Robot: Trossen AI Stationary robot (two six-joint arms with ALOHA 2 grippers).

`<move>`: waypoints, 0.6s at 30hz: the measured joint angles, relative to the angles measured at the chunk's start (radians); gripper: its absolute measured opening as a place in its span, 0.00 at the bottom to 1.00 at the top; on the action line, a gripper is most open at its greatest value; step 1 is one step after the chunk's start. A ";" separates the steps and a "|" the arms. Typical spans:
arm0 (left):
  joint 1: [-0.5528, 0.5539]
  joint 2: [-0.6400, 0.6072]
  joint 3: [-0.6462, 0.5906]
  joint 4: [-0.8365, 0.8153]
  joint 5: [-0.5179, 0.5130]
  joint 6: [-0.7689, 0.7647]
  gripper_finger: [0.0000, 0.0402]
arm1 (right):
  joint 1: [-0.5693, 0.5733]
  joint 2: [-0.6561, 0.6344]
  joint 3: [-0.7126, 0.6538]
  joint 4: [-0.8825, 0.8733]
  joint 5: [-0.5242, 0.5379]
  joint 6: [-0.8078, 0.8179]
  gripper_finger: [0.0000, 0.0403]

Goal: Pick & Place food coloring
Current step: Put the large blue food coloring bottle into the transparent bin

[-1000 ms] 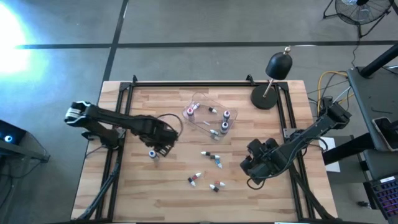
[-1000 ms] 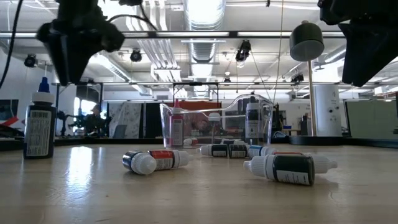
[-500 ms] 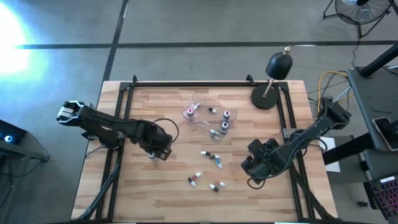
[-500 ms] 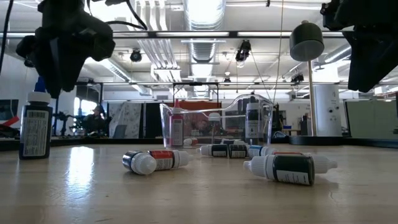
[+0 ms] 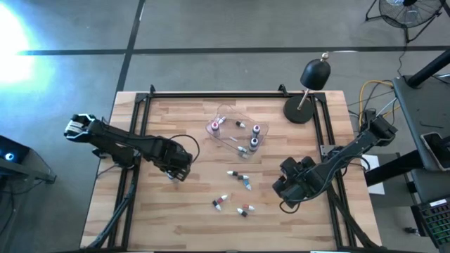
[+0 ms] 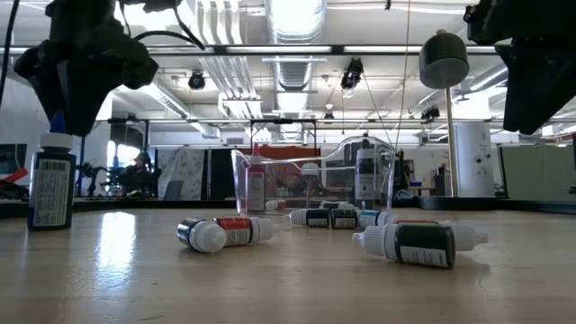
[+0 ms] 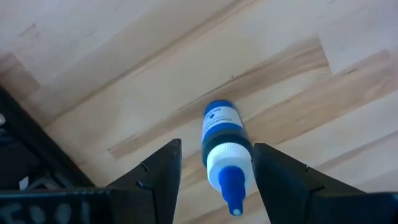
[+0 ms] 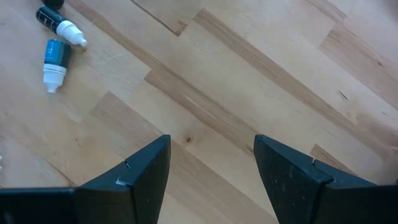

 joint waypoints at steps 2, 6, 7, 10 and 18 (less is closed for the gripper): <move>-0.007 0.000 0.000 0.003 0.005 0.000 0.42 | 0.000 0.000 0.000 0.000 0.000 0.000 0.56; -0.029 0.000 -0.001 0.004 0.035 0.000 0.42 | 0.000 0.000 0.000 0.000 0.000 0.001 0.56; -0.037 0.000 -0.002 0.004 0.037 0.000 0.42 | 0.000 0.000 0.000 0.001 0.000 0.001 0.56; -0.055 0.000 -0.002 0.005 0.037 -0.001 0.42 | 0.000 0.000 0.000 0.003 0.000 0.004 0.56; -0.065 0.004 -0.006 0.017 -0.002 0.000 0.42 | 0.000 0.000 -0.002 0.003 0.000 0.012 0.56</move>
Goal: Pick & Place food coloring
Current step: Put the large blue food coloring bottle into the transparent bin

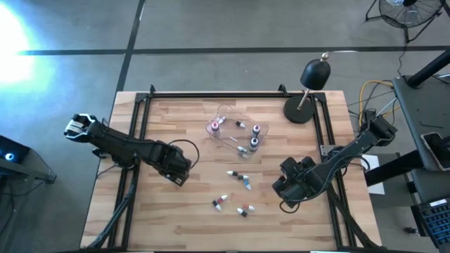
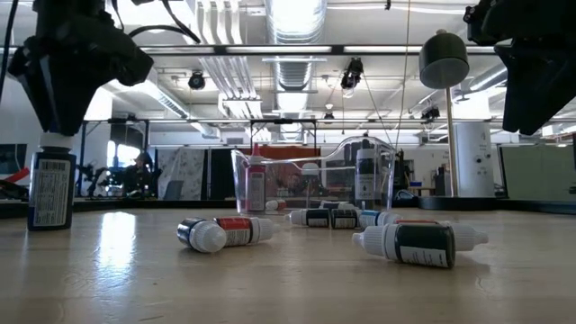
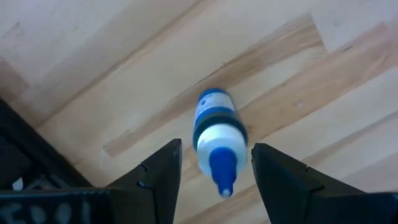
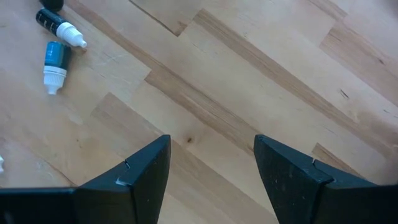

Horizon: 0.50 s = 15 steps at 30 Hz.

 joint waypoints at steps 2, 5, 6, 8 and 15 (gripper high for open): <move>0.001 0.000 -0.005 0.011 -0.006 0.000 0.42 | 0.000 0.000 0.000 0.000 0.000 0.000 0.56; 0.001 0.000 -0.028 0.042 0.018 -0.001 0.41 | 0.000 0.000 0.000 0.001 0.000 0.000 0.56; 0.000 0.000 -0.037 0.050 0.033 -0.002 0.41 | 0.000 0.000 0.000 0.002 0.000 0.000 0.56; -0.002 0.000 -0.057 0.065 0.062 -0.008 0.39 | 0.000 0.000 0.000 0.004 0.000 0.000 0.56; -0.007 0.001 -0.069 0.094 0.036 -0.027 0.35 | 0.000 0.000 0.000 0.005 0.000 0.000 0.56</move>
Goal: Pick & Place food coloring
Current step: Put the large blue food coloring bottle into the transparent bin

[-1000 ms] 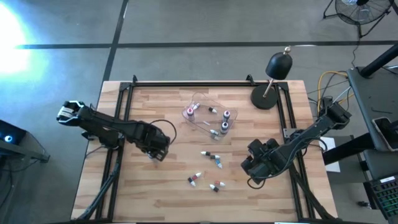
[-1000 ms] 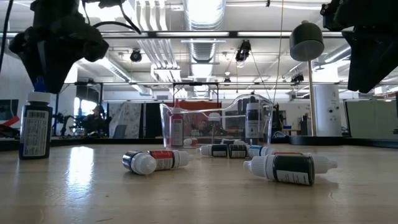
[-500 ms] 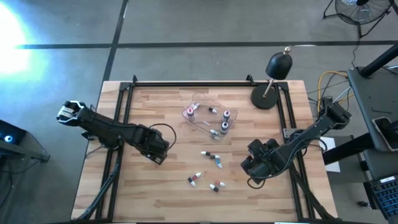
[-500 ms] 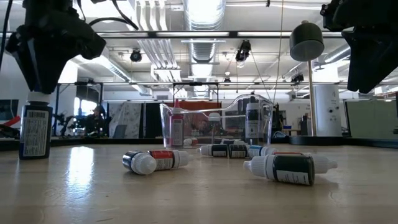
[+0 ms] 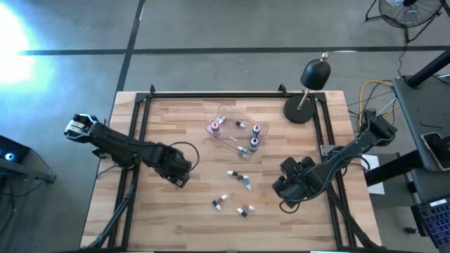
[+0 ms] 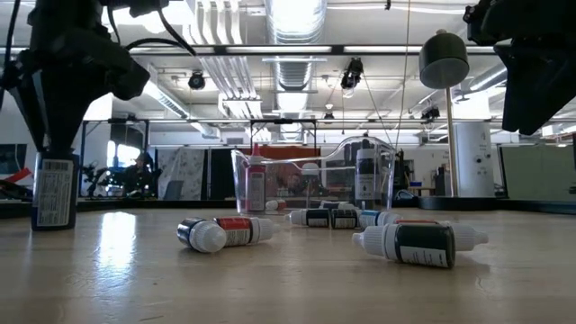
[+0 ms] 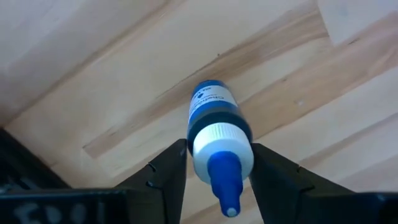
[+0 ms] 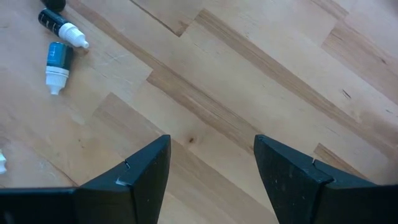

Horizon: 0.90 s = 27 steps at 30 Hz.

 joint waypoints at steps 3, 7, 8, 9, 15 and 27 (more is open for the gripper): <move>0.000 0.000 0.012 0.001 -0.002 0.000 0.34 | 0.000 0.000 0.000 0.000 0.000 0.000 0.56; 0.000 0.000 0.024 -0.002 -0.019 0.003 0.34 | 0.000 0.000 -0.002 0.002 0.000 -0.001 0.56; 0.000 0.000 0.026 -0.007 -0.021 0.004 0.34 | 0.000 0.000 -0.003 0.003 0.000 -0.001 0.56; 0.000 0.000 0.026 -0.012 -0.022 0.004 0.34 | 0.000 0.000 -0.005 0.002 0.000 -0.001 0.56; 0.000 0.000 0.025 -0.022 -0.017 0.005 0.33 | 0.000 0.000 -0.011 0.007 0.000 -0.001 0.56; 0.000 0.000 0.096 -0.036 -0.046 0.011 0.17 | 0.000 0.000 -0.011 0.010 0.000 0.001 0.56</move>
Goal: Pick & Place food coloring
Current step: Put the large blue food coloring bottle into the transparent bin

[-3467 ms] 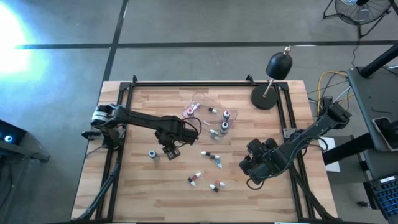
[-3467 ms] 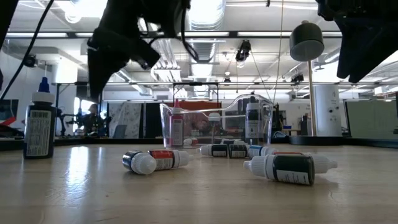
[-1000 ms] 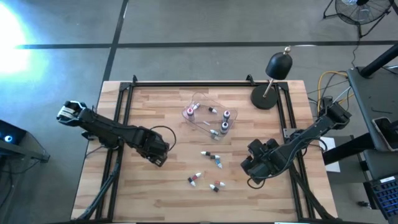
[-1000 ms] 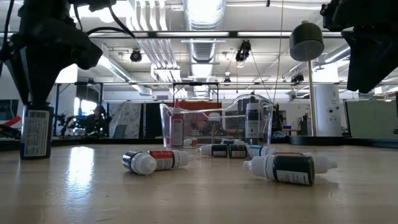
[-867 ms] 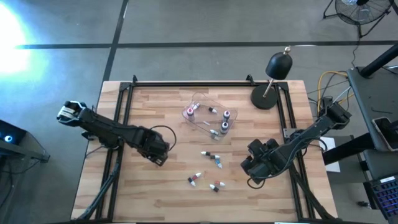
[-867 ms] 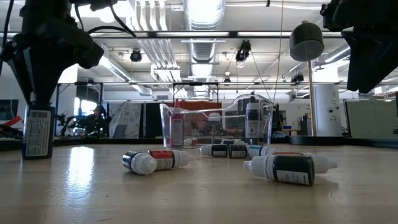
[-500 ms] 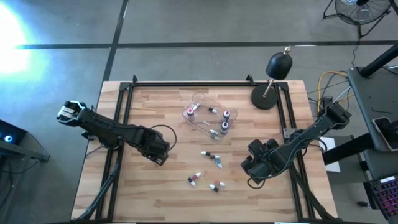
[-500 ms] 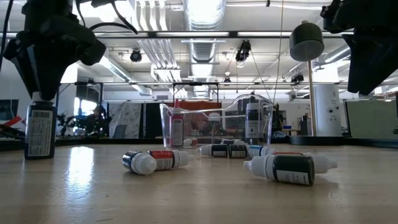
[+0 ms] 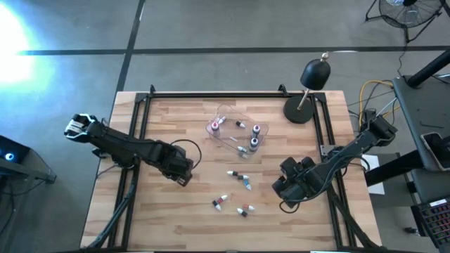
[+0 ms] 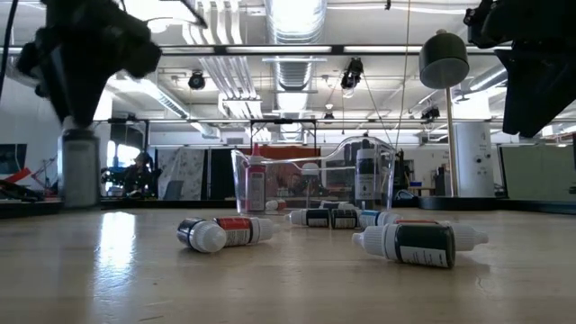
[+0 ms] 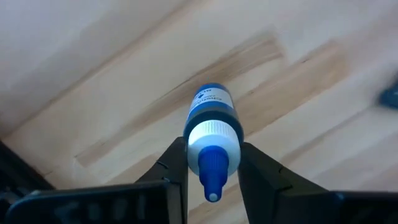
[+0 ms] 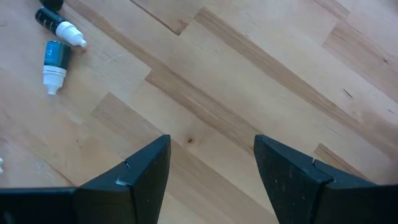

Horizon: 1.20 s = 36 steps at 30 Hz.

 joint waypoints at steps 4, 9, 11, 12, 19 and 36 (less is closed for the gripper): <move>0.012 0.003 0.153 -0.086 -0.094 0.031 0.17 | 0.000 -0.002 0.019 -0.005 0.032 -0.001 0.56; 0.091 0.063 0.438 -0.201 -0.259 0.200 0.17 | 0.000 -0.003 0.053 -0.063 0.100 0.002 0.55; 0.141 0.107 0.544 -0.211 -0.321 0.321 0.17 | 0.000 -0.003 0.065 -0.089 0.128 0.003 0.55; 0.171 0.138 0.595 -0.213 -0.341 0.385 0.17 | 0.000 -0.003 0.071 -0.098 0.138 0.004 0.56; 0.351 0.434 0.903 -0.207 -0.335 0.828 0.17 | 0.000 -0.003 0.112 -0.180 0.167 0.051 0.55; 0.382 0.892 1.234 -0.420 -0.298 1.172 0.17 | 0.000 -0.003 0.127 -0.236 0.138 0.167 0.56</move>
